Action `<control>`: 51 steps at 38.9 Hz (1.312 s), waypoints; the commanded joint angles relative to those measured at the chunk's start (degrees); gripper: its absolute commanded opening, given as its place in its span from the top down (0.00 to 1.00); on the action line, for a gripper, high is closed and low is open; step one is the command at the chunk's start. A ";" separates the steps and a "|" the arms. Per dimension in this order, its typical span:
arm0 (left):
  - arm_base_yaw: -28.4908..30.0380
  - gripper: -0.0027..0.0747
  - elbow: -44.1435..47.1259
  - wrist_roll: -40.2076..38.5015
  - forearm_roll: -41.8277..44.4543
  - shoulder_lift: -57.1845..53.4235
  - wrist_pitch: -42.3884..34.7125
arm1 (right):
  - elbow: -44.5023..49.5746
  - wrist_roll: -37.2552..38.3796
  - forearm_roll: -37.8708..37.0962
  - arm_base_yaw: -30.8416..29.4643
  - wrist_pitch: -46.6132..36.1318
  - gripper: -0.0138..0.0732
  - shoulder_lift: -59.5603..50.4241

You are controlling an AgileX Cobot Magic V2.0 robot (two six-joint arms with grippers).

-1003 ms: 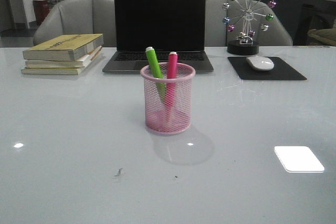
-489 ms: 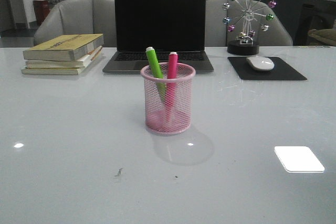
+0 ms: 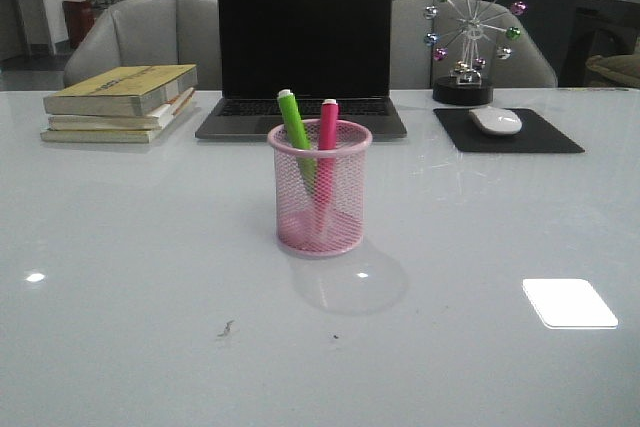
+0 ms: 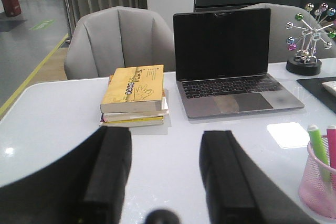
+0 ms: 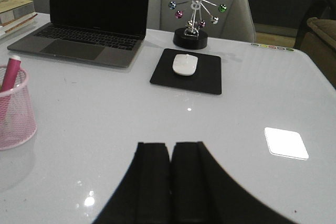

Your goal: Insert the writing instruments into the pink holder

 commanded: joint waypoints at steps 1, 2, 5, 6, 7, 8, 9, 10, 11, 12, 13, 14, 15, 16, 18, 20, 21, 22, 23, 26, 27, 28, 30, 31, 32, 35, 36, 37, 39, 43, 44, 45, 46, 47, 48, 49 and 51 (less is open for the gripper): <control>0.06 0.48 -1.62 -0.05 -0.18 0.13 -5.02 | 4.09 -0.24 -0.06 -0.02 -8.78 0.79 -3.18; 0.06 0.48 -1.62 -0.05 -0.18 0.13 -5.02 | 5.23 -0.24 -0.06 -0.02 -9.46 0.79 -4.28; 0.06 0.48 -1.62 -0.05 -0.18 0.13 -5.02 | 9.07 -0.24 -0.06 -0.02 -11.67 0.79 -7.39; 0.06 0.48 -1.62 -0.05 -0.18 0.13 -5.02 | 10.03 -0.24 -0.06 -0.02 -12.58 0.79 -8.24; 0.06 0.48 -1.62 -0.05 -0.18 0.13 -5.02 | 11.27 -0.24 -0.06 -0.02 -13.23 0.79 -9.37; 0.06 0.48 -1.62 -0.05 -0.18 0.13 -5.02 | 11.82 -0.24 -0.06 -0.02 -12.86 0.79 -10.54; 0.06 0.48 -1.62 -0.05 -0.18 0.13 -5.02 | 11.48 -0.24 -0.06 -0.02 -10.89 0.79 -11.61; 0.06 0.48 -1.62 -0.05 -0.18 0.13 -5.02 | 11.32 -0.24 -0.06 -0.02 -9.69 0.79 -12.38; 0.06 0.48 -1.62 -0.05 -0.18 0.13 -5.02 | 11.32 -0.24 -0.06 -0.02 -9.10 0.79 -13.37; 0.06 0.48 -1.62 -0.05 -0.18 0.13 -5.02 | 11.46 -0.24 -0.06 -0.02 -8.22 0.79 -14.11; 0.06 0.48 -1.62 -0.05 -0.18 0.13 -5.02 | 11.46 -0.24 -0.06 -0.02 -7.17 0.79 -15.08; 0.06 0.48 -1.62 -0.05 -0.18 0.13 -5.02 | 11.57 -0.24 -0.06 -0.02 -6.54 0.79 -15.79; 0.06 0.48 -1.62 -0.05 -0.18 0.13 -5.02 | 11.57 -0.24 -0.06 -0.02 -5.34 0.79 -16.74; 0.06 0.48 -1.62 -0.05 -0.18 0.13 -5.02 | 11.57 -0.24 -0.06 -0.02 -4.33 0.79 -17.59; 0.06 0.48 -1.62 -0.05 -0.18 0.13 -5.02 | 11.57 -0.24 -0.06 -0.02 -2.29 0.79 -17.28; 0.06 0.48 -1.62 -0.05 -0.18 0.25 -5.02 | 11.57 -0.24 -0.06 -0.02 -0.28 0.79 -17.38; 0.06 0.48 -1.62 -0.05 -0.18 0.25 -5.02 | 11.57 -0.24 -0.06 -0.02 0.56 0.79 -17.38; 0.06 0.48 -1.62 -0.05 -0.18 0.36 -5.02 | 11.57 -0.24 -0.06 -0.02 1.07 0.79 -17.38; 0.06 0.48 -1.62 -0.05 -0.18 0.46 -5.02 | 11.57 -0.24 -0.06 -0.02 1.62 0.79 -17.38; 0.06 0.48 -1.62 -0.05 -0.18 0.45 -5.02 | 11.57 -0.24 -0.06 -0.02 2.72 0.79 -17.38; 0.06 0.48 -1.62 -0.05 -0.18 0.45 -5.02 | 11.57 -0.24 -0.06 -0.02 2.79 0.79 -17.38; 0.06 0.48 -1.62 -0.05 -0.18 0.45 -5.02 | 11.57 -0.24 -0.06 -0.02 2.79 0.79 -17.38; 0.06 0.48 -1.62 -0.05 -0.18 0.45 -5.02 | 11.57 -0.24 -0.06 -0.02 2.79 0.79 -17.38; 0.06 0.48 -1.62 -0.05 -0.18 0.45 -5.02 | 11.57 -0.24 -0.06 -0.02 2.79 0.79 -17.38; 0.06 0.48 -1.62 -0.05 -0.18 0.45 -5.02 | 11.57 -0.24 -0.06 -0.02 2.79 0.79 -17.38; 0.06 0.48 -1.62 -0.05 -0.18 0.45 -5.02 | 11.57 -0.24 -0.06 -0.02 2.79 0.79 -17.38; 0.06 0.48 -1.62 -0.05 -0.18 0.45 -5.02 | 11.57 -0.24 -0.06 -0.02 2.79 0.79 -17.38; 0.06 0.48 -1.62 -0.05 -0.18 0.45 -5.02 | 11.57 -0.24 -0.06 -0.02 2.79 0.79 -17.38; 0.06 0.48 -1.62 -0.05 -0.18 0.45 -5.02 | 11.57 -0.24 -0.06 -0.02 2.79 0.79 -17.38; 0.06 0.48 -1.62 -0.05 -0.18 0.45 -5.02 | 11.57 -0.24 -0.06 -0.02 2.79 0.79 -17.38; 0.06 0.48 -1.62 -0.05 -0.18 0.45 -5.02 | 11.57 -0.24 -0.06 -0.02 2.79 0.79 -17.38; 0.06 0.48 -1.62 -0.05 -0.18 0.45 -5.02 | 11.57 -0.24 -0.06 -0.02 2.79 0.79 -17.38; 0.06 0.48 -1.62 -0.05 -0.18 0.45 -5.02 | 11.57 -0.24 -0.06 -0.02 2.79 0.79 -17.38; 0.06 0.48 -1.62 -0.05 -0.18 0.45 -5.02 | 11.57 -0.24 -0.06 -0.02 2.79 0.79 -17.38; 0.06 0.48 -1.62 -0.05 -0.18 0.45 -5.02 | 11.57 -0.24 -0.06 -0.02 2.79 0.79 -17.38; 0.06 0.48 -1.62 -0.05 -0.18 0.45 -5.02 | 11.57 -0.24 -0.06 -0.02 2.79 0.79 -17.38; 0.06 0.48 -1.62 -0.05 -0.18 0.45 -5.02 | 11.57 -0.24 -0.06 -0.02 2.79 0.79 -17.38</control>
